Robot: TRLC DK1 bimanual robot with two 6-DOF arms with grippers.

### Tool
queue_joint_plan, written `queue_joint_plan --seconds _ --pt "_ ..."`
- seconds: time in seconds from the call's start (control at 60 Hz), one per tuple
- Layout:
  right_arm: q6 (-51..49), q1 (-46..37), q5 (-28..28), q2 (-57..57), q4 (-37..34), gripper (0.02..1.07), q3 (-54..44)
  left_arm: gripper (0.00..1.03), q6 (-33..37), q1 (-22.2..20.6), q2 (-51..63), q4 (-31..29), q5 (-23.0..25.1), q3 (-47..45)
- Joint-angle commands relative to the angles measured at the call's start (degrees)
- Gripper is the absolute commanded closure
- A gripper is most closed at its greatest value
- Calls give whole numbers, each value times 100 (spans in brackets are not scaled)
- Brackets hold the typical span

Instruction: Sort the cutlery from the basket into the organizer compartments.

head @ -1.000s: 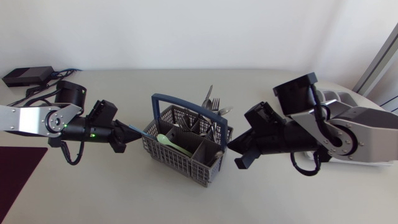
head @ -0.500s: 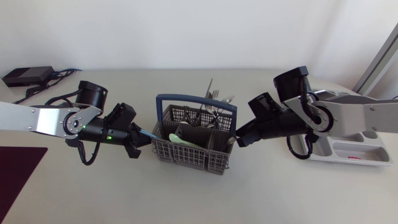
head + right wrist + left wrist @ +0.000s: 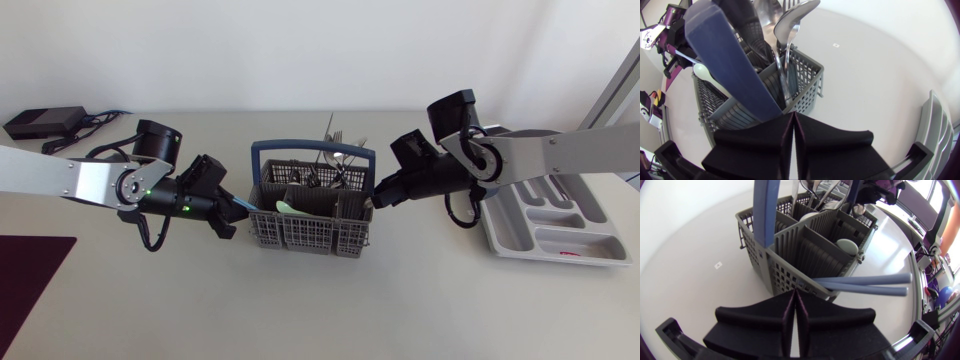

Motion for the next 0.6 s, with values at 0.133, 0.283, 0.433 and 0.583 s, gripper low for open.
queue_joint_plan --seconds 0.133,0.283,0.433,0.583 --pt "-128 -95 96 -23 195 102 -70 100 -62 -55 98 142 87 153" --pt "-137 -297 123 -260 204 102 -307 100 -44 -37 -86 168 96 -102" --pt "-154 -271 123 -506 195 102 -527 100 8 -46 -403 168 96 -340" --pt "-137 -139 202 -638 186 102 -659 100 17 -125 -561 159 96 -507"
